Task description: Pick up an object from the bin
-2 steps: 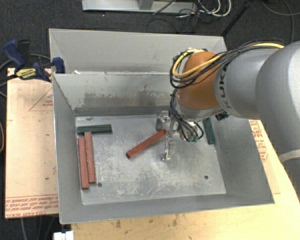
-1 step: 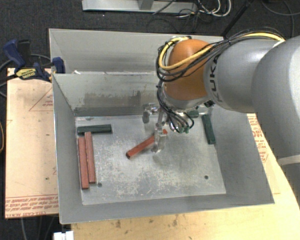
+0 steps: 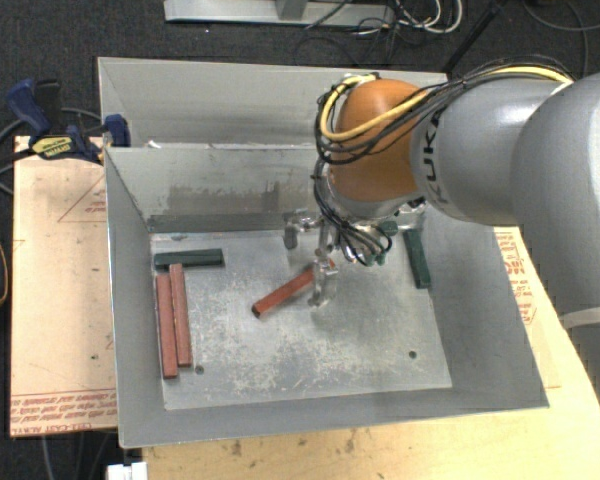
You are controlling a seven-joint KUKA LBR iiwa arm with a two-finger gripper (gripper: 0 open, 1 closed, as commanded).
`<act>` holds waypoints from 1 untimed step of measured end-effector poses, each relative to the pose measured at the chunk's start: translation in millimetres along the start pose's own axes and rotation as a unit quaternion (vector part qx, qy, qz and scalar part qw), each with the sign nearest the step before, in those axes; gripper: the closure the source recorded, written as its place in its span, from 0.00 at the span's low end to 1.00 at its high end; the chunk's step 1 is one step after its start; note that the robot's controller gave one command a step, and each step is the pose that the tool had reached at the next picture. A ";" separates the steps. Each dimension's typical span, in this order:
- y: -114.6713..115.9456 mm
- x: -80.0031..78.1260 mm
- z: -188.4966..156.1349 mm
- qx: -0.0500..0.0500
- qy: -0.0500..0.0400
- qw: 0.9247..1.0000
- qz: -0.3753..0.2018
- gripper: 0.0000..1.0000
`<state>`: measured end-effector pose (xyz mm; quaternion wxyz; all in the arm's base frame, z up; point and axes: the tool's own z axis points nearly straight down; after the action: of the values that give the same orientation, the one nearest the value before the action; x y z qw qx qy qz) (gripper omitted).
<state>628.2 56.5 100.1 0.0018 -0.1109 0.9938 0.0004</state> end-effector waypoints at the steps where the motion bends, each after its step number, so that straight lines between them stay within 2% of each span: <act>1: 5.1 -3.1 30.6 -0.001 0.001 0.997 -0.083 0.00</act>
Offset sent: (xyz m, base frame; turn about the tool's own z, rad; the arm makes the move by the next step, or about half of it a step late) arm 0.0019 0.0046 -0.0301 -0.1675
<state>630.2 62.2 69.5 0.0003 -0.1928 0.9812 0.0007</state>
